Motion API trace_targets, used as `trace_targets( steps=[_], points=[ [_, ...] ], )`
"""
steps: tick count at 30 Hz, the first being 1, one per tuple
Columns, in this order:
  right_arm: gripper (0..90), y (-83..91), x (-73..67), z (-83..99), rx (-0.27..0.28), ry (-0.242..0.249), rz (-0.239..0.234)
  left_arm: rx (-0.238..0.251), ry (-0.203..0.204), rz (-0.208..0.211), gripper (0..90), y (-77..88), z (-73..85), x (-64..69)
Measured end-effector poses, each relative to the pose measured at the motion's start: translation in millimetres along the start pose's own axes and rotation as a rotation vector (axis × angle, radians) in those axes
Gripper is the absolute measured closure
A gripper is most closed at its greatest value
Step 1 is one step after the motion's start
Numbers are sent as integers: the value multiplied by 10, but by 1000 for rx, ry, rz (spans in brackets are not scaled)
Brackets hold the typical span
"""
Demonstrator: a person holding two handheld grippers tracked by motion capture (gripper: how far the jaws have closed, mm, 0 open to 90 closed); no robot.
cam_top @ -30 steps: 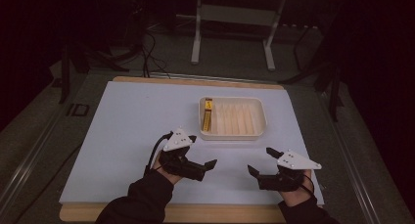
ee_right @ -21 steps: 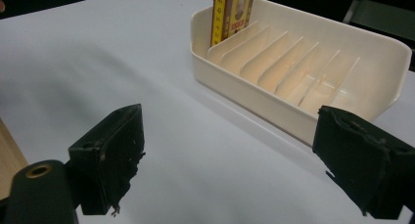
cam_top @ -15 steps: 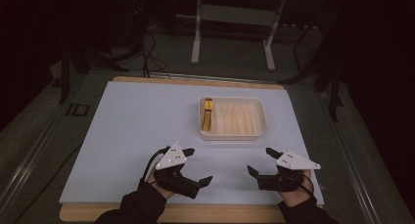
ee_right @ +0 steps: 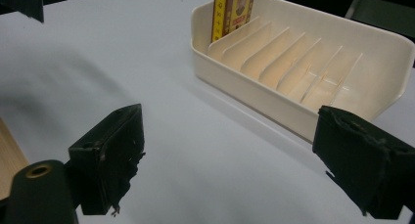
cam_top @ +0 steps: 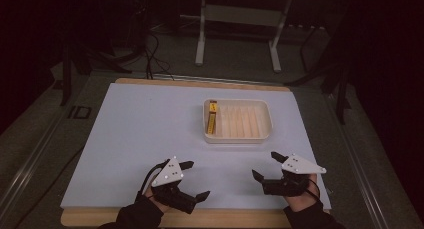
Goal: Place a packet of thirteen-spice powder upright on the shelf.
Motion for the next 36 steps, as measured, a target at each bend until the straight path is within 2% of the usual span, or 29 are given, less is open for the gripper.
trace_targets(
  steps=[3,7,13,14,19,24,36],
  points=[
    [117,-5,4,9,-3,-2,0,3,13,19,18,-11,78,-16],
    [117,-11,6,20,-4,1,-1,-14,-8,1,18,-16,159,-66],
    [117,-14,27,41,-9,-6,2,-3,-18,4,18,-23,162,-60],
    [117,-14,30,45,-11,-8,1,11,-22,10,18,-24,146,-44],
    [117,-22,21,58,-16,-7,-3,2,-38,13,18,-34,138,-16],
    [117,-38,5,78,-26,-6,-8,-6,-33,23,18,-61,173,-16],
    [118,-52,27,110,-37,-20,-8,-4,-56,-1,18,-29,184,-43]
  ],
)
Point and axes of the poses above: each handheld gripper's, and its own axes: y roughly backward along the jaws, z roughly out of its underside, x roughly to its right, the point moved 8 cm from there along -y, roughly forward along the jaws, and after that the axes turned 14 degrees about z, right-handed, at the moved point
